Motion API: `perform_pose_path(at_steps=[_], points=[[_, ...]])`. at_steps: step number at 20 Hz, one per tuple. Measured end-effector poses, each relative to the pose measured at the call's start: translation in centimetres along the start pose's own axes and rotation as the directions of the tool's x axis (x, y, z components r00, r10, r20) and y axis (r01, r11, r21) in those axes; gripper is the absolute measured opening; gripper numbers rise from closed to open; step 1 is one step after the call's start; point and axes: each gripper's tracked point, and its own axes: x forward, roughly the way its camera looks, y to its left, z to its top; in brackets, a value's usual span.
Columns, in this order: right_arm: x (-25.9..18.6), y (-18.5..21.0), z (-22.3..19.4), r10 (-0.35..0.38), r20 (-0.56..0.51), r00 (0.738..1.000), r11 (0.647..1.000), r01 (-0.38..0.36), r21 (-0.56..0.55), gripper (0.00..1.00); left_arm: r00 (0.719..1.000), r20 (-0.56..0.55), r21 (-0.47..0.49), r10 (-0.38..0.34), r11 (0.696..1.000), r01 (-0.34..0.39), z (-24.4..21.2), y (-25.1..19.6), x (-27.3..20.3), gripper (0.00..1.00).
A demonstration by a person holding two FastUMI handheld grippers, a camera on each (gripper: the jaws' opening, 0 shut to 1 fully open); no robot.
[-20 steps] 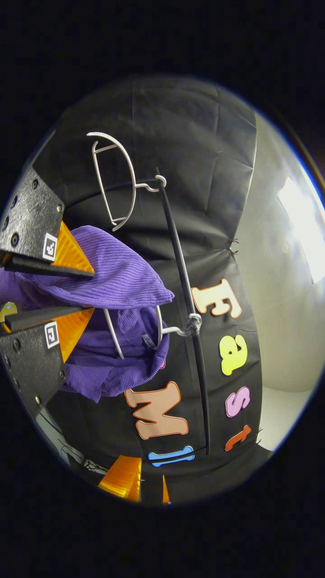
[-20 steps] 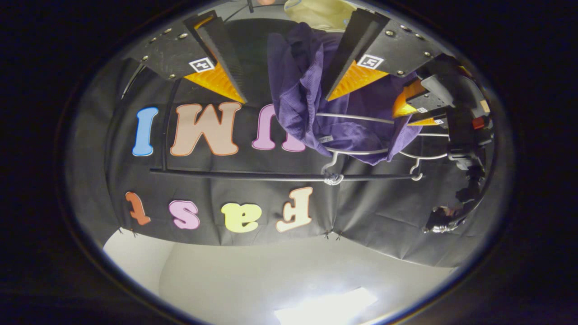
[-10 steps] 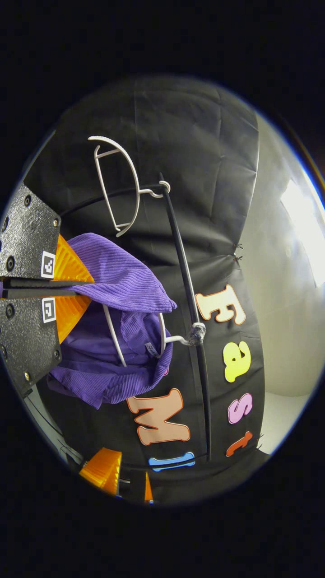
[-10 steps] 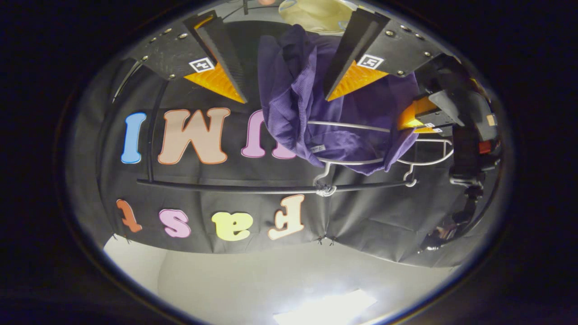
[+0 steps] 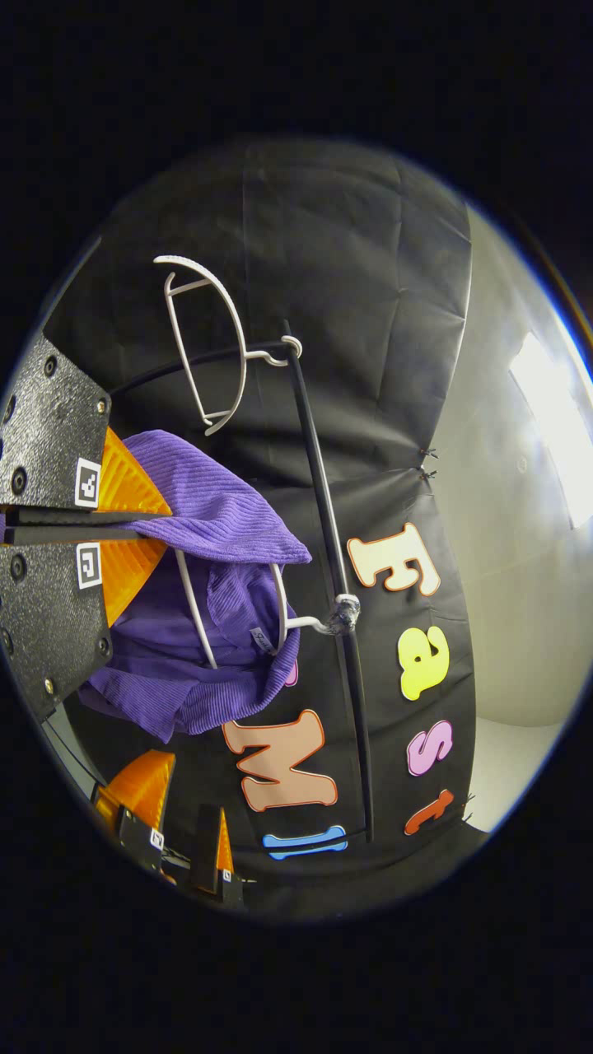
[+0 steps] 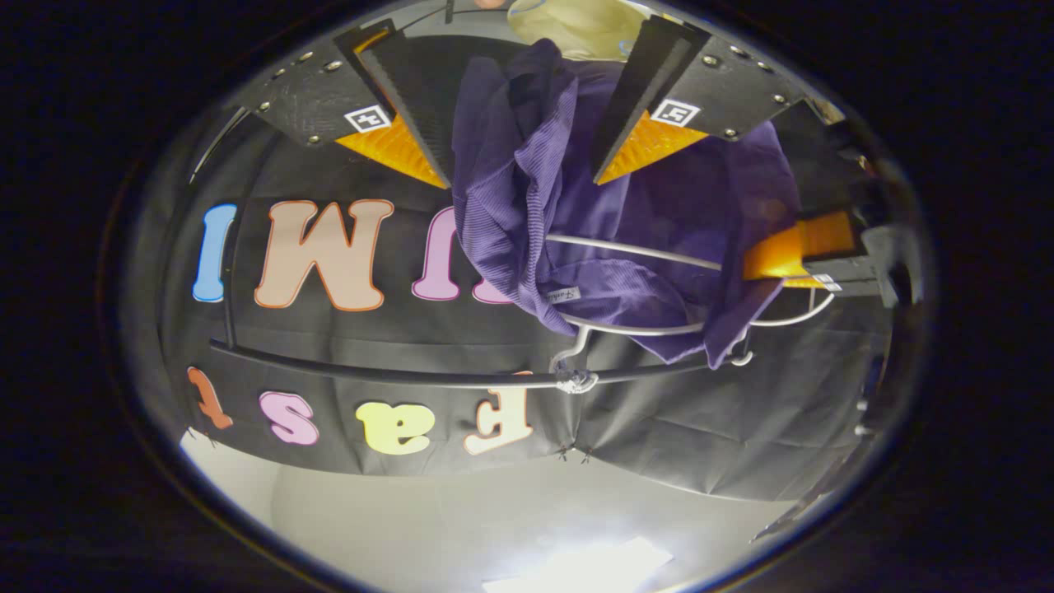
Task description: Grasp the clothes on the hanger with both hands and then place them into the laundry hamper below.
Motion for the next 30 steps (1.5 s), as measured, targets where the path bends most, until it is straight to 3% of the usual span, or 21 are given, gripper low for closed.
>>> perform_pose_path(at_steps=[4, 9, 14, 19, 22, 24, 26, 27, 29, 30], points=[[3.1, 0.0, -1.3, 0.012, 0.003, 1.0, 1.0, -0.012, 0.017, 1.0, 1.0, 0.012, 0.014, 0.009, 1.0, -0.009, 0.6, 0.8, -0.1, 0.01], [5.8, 0.8, -2.4, 0.031, 0.005, 1.0, 1.0, -0.031, 0.003, 0.94, 0.999, 0.03, 0.011, 0.027, 1.0, -0.027, 1.8, 1.9, -0.4, 0.01], [7.9, 2.1, -4.4, 0.052, -0.031, 0.998, 0.999, -0.052, 0.016, 0.99, 0.998, 0.049, 0.017, 0.047, 0.999, -0.048, 2.9, 3.0, -0.6, 0.01], [8.8, 4.3, -6.2, 0.088, -0.076, 0.993, 0.996, -0.086, 0.038, 0.81, 0.996, 0.052, 0.034, 0.067, 0.997, -0.069, 3.1, 3.9, -1.0, 0.01], [9.1, 4.3, -7.0, 0.067, -0.097, 0.993, 0.997, -0.063, 0.04, 0.83, 0.996, 0.051, 0.037, 0.077, 0.996, -0.079, 3.2, 4.4, -1.1, 0.01], [9.7, 4.6, -7.7, 0.069, -0.12, 0.99, 0.997, -0.063, 0.055, 0.48, 0.995, 0.049, 0.036, 0.083, 0.996, -0.085, 3.1, 4.8, -1.3, 0.01], [9.4, 4.0, -8.2, 0.05, -0.151, 0.987, 0.998, -0.042, 0.056, 0.48, 0.995, 0.046, 0.033, 0.089, 0.995, -0.091, 3.0, 5.0, -1.3, 0.01], [8.9, 4.1, -8.2, 0.057, -0.157, 0.986, 0.997, -0.047, 0.067, 0.36, 0.995, 0.045, 0.033, 0.091, 0.995, -0.092, 2.9, 5.0, -1.3, 0.01], [10.1, 2.8, -8.3, -0.002, -0.162, 0.987, 0.998, 0.011, 0.054, 0.11, 0.994, 0.046, 0.036, 0.095, 0.995, -0.097, 3.0, 5.2, -1.4, 0.01], [9.3, 2.1, -8.6, -0.033, -0.182, 0.983, 0.998, 0.042, 0.046, 0.05, 0.994, 0.047, 0.038, 0.097, 0.994, -0.099, 3.0, 5.2, -1.4, 0.01]])
